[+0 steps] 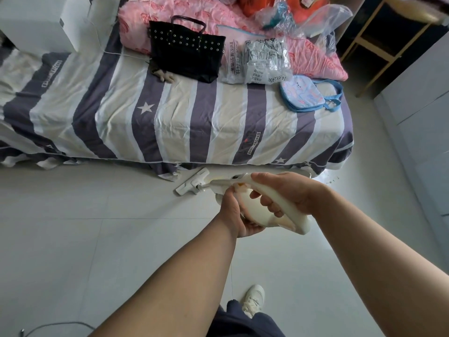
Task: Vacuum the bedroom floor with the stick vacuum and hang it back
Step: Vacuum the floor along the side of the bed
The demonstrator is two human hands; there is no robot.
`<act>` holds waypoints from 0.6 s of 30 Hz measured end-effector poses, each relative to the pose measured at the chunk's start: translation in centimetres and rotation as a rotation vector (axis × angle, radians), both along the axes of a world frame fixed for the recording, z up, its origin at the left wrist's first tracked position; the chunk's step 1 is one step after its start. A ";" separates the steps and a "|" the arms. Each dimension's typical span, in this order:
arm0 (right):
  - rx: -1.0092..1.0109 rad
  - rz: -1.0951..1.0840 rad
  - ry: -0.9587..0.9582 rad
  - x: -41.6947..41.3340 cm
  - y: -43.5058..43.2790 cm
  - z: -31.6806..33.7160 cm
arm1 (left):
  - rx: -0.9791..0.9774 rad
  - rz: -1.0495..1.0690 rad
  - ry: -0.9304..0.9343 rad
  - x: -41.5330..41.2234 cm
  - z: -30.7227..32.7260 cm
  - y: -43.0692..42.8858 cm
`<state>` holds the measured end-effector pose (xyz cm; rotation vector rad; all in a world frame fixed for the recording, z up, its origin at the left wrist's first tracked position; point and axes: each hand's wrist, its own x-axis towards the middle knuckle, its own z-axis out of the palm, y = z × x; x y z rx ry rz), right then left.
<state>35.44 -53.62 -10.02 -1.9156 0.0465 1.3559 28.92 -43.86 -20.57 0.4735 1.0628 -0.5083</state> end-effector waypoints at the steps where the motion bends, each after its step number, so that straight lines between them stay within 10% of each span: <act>1: -0.008 0.020 -0.011 0.2 -0.2 0.0 | -0.007 0.013 0.000 0.1 -0.1 -0.3; 18: -0.135 0.326 -0.204 4.1 -7.6 0.1 | -0.067 0.146 -0.113 2.3 -0.5 -8.6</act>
